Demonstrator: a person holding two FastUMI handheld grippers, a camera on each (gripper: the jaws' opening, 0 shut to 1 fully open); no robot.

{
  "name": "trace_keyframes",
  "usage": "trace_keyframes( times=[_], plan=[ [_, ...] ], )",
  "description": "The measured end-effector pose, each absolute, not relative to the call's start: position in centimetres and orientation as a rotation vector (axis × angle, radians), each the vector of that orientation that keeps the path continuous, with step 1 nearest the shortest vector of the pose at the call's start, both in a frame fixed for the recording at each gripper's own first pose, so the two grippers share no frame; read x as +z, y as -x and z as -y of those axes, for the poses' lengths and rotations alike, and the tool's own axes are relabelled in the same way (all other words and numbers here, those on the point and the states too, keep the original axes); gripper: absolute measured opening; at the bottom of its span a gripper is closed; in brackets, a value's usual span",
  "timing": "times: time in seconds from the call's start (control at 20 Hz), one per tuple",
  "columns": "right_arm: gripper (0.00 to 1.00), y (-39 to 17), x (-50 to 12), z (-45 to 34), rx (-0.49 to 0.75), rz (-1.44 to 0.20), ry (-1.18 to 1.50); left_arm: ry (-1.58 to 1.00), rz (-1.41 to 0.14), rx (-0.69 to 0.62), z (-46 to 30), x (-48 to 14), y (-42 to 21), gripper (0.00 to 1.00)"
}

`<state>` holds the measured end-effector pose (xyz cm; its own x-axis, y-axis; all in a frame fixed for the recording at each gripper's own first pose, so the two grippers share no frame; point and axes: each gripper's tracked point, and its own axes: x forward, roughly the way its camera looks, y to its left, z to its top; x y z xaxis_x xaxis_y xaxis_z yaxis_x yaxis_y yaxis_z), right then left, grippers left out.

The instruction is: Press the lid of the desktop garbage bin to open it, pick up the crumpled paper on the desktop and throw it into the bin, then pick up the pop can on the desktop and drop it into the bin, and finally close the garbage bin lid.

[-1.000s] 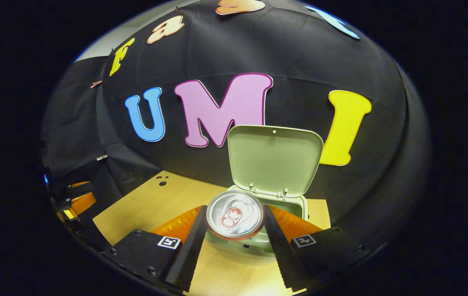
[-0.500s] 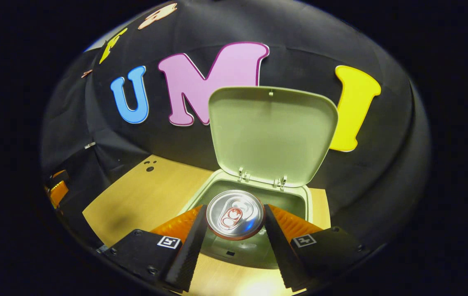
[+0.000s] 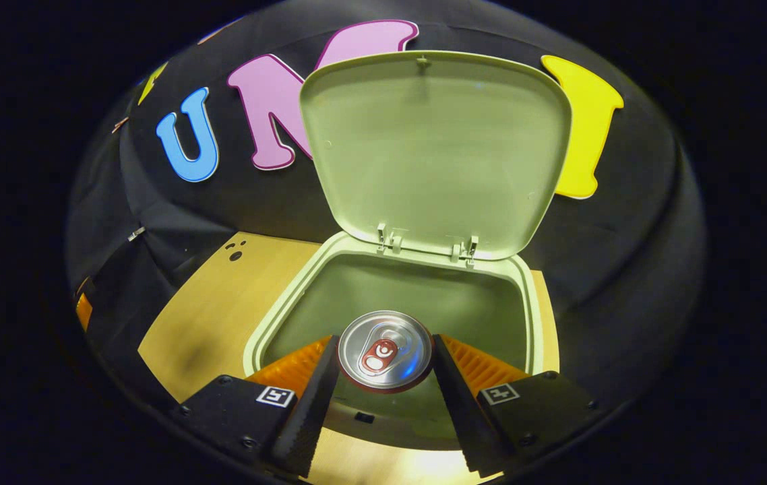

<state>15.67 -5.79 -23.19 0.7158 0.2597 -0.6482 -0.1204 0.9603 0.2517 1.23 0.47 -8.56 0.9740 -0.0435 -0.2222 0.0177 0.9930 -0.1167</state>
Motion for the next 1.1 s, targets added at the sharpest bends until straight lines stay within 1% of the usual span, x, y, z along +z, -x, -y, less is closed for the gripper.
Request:
trace_keyframes(
  times=[0.15, 0.3, 0.45, 0.5, 0.8, 1.1],
  plan=[
    [0.85, -15.7, -23.7, 5.7, 0.213, -0.754, -0.202, 0.115, -0.229, -0.035, -0.5, -8.6, -1.3, 0.99],
    [0.88, -15.7, -23.6, 5.6, 0.215, -0.75, -0.201, 0.108, -0.224, -0.04, -0.4, -8.5, -1.3, 0.99],
    [0.98, -15.5, -22.7, 5.8, 0.207, -0.726, -0.206, 0.11, -0.224, -0.045, -0.4, -8.5, -1.3, 0.99],
    [0.99, -15.3, -22.2, 5.9, 0.204, -0.715, -0.209, 0.112, -0.225, -0.048, -0.3, -8.5, -1.2, 0.99],
    [0.99, -14.0, -17.6, 6.9, 0.195, -0.616, -0.233, 0.116, -0.224, -0.062, 0.1, -8.6, -1.1, 0.99],
    [0.99, -14.8, -9.2, 8.4, 0.181, -0.436, -0.238, 0.131, -0.226, -0.074, 0.5, -8.6, -1.0, 0.99]
  ],
)
